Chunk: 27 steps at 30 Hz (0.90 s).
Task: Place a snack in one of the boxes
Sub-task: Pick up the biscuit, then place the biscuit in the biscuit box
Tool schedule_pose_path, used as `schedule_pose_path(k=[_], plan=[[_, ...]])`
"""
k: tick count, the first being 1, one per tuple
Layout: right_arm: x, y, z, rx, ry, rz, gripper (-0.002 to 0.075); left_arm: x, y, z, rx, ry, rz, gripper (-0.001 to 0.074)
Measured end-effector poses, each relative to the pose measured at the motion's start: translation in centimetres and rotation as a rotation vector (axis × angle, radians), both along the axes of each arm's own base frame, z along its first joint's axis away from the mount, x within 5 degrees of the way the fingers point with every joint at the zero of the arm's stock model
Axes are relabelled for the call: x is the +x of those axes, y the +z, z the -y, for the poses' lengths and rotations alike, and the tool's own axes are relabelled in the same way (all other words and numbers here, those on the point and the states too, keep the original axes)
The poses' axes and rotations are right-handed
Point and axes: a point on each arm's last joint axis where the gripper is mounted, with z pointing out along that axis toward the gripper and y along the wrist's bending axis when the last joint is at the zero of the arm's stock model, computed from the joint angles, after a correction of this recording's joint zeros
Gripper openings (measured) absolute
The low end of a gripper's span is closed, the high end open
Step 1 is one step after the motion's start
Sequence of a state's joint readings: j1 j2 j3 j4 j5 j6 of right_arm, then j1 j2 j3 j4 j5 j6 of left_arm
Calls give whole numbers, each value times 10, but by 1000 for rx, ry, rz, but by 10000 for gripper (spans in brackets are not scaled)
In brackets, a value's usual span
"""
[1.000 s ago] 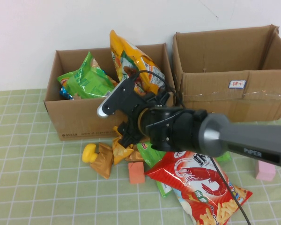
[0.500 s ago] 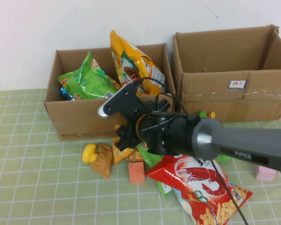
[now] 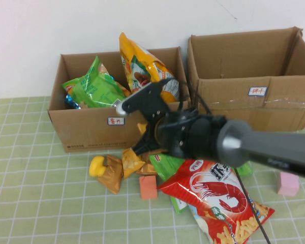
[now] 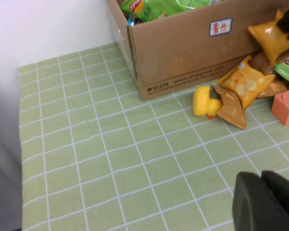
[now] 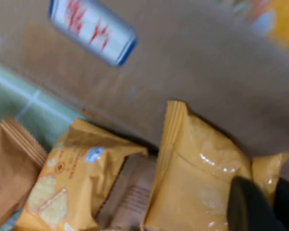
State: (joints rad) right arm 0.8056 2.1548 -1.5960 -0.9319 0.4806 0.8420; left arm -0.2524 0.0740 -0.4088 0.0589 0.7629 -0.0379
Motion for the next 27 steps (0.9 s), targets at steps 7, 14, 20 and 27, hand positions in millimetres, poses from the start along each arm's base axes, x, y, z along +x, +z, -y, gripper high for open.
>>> schedule_pose_path(k=[7,14,20,27], plan=[[-19,74,14,91,8,0,49,0,0,0,0,0,0,-3],[-42,155,40,168,50,124,39,0,0,0,0,0,0,-3],[-19,189,94,108,-43,279,32,0,0,0,0,0,0,-2],[46,165,169,197,-264,293,30,0,0,0,0,0,0,-2]])
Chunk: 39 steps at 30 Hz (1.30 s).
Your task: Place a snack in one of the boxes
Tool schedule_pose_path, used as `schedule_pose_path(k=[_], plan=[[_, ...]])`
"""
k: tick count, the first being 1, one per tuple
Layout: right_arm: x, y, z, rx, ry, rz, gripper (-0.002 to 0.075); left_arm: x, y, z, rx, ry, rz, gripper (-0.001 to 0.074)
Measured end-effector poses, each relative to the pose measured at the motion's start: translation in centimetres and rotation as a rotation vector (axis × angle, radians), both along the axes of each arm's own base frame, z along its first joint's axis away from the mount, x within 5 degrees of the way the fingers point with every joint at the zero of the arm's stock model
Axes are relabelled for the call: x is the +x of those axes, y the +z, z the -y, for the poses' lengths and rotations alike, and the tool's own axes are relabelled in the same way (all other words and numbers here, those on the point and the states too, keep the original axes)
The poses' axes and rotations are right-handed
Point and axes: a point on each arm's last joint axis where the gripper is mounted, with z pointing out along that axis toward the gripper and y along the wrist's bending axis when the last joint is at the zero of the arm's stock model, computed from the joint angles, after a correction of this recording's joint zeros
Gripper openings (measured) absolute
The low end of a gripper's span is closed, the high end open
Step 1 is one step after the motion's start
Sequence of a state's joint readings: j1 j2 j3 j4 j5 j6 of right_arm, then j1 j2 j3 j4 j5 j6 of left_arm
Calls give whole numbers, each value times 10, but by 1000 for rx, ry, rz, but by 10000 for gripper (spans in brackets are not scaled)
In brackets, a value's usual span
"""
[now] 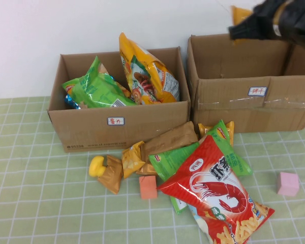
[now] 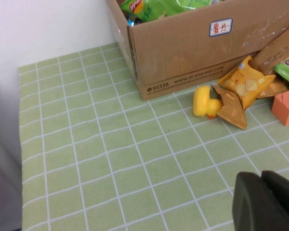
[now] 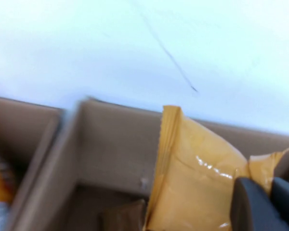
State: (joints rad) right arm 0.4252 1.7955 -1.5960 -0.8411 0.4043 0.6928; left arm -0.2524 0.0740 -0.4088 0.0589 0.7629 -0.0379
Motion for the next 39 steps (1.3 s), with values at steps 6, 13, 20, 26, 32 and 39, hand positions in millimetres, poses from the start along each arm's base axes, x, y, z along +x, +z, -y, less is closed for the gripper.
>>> schedule_pose_path(k=[6,13,20,26,32,39], plan=[[41,-55,32,59,-95,-81,29,0,0,0,0,0,0,-2],[58,-91,37,70,-85,-122,162,0,0,0,0,0,0,-2],[54,-86,41,150,-166,-133,553,0,0,0,0,0,0,-2],[19,-11,58,156,-230,-50,302,0,0,0,0,0,0,-2],[-63,77,79,245,-194,79,24,0,0,0,0,0,0,-2],[-170,93,97,257,-27,159,0,0,0,0,0,0,0,-2]])
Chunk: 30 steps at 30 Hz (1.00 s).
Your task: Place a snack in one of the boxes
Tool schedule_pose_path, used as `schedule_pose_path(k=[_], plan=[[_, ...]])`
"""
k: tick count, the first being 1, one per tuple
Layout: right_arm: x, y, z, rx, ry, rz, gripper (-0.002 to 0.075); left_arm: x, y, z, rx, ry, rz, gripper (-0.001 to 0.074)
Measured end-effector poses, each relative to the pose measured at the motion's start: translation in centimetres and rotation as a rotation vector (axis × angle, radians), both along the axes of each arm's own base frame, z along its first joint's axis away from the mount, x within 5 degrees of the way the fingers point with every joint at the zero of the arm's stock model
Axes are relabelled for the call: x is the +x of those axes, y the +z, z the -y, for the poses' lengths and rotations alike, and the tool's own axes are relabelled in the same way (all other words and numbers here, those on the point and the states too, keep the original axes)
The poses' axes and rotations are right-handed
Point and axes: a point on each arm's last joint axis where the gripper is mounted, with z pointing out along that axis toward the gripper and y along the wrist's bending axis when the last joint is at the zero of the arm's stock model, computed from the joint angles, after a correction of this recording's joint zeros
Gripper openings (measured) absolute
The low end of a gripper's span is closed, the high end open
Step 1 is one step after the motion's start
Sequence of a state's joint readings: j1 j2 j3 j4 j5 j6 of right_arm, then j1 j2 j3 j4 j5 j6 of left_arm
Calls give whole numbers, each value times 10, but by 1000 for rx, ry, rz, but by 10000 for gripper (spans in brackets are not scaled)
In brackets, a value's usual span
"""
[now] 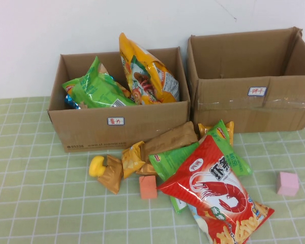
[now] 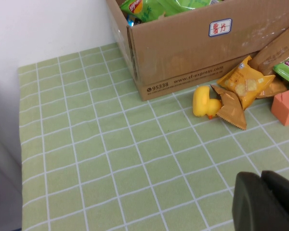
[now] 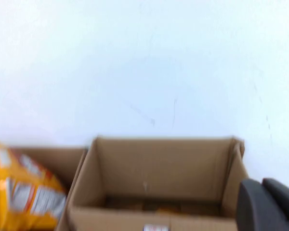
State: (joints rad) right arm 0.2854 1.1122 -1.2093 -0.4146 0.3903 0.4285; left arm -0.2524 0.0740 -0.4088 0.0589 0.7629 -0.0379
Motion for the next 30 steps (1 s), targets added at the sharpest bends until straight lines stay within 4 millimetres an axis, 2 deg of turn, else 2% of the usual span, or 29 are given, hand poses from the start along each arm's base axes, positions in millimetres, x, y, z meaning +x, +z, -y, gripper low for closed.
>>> schedule_pose_path(k=[7,14,19,20,25,30], plan=[[-82,-34,15,-17,94,-47,-1,0,0,0,0,0,0,-2],[-136,-74,14,-29,287,-150,-1,0,0,0,0,0,0,-2],[-158,-104,18,-56,311,-267,-2,0,0,0,0,0,0,-3],[-162,-116,20,-66,306,-280,-2,0,0,0,0,0,0,-2],[-174,-144,25,-70,296,-266,-2,0,0,0,0,0,0,-2],[-185,-167,31,-88,272,-178,-2,0,0,0,2,1,0,-2]])
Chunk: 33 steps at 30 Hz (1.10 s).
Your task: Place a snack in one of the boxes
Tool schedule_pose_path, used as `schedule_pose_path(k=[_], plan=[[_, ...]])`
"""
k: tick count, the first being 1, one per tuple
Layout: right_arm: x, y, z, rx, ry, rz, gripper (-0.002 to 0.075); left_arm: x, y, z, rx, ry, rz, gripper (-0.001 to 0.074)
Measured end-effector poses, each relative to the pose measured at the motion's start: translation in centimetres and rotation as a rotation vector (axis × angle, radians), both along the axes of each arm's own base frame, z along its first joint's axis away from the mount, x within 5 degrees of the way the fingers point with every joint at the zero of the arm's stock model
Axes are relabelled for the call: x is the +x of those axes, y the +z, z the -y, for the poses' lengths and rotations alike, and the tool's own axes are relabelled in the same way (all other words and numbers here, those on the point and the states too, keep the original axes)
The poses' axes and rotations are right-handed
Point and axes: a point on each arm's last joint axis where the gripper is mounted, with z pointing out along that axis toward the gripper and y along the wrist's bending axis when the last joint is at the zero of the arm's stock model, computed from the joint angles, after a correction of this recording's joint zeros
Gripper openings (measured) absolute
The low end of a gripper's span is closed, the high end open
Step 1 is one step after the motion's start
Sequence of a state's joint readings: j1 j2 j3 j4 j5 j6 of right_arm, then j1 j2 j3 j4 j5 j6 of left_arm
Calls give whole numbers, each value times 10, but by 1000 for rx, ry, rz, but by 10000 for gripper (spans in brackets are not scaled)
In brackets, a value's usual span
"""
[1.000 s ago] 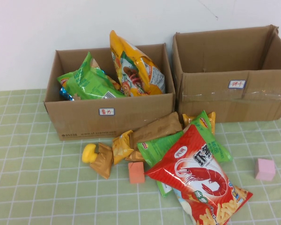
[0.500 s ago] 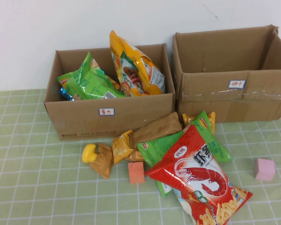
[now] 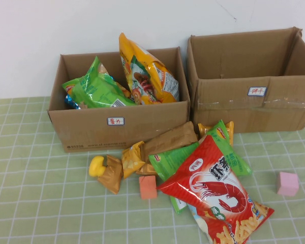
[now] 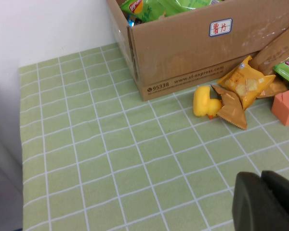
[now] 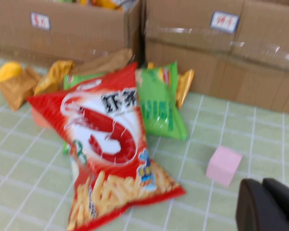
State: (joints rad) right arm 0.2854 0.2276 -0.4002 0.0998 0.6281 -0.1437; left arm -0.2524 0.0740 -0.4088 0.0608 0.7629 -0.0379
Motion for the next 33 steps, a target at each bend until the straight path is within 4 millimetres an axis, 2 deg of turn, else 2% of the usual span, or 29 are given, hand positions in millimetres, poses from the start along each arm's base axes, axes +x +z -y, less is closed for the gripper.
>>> schedule_pose_path(k=[3,9,21,28,33], plan=[[-3,-11,2,23,-17,73,-2,0,0,0,0,0,0,-2],[-1,-46,4,86,-71,152,-2,0,0,0,1,1,0,-2],[5,-91,21,107,-407,191,-2,0,0,0,1,1,0,-2],[5,-96,23,91,-429,172,-2,0,0,0,1,1,0,-2],[4,-99,21,100,-384,140,-2,0,0,0,1,1,0,-3]])
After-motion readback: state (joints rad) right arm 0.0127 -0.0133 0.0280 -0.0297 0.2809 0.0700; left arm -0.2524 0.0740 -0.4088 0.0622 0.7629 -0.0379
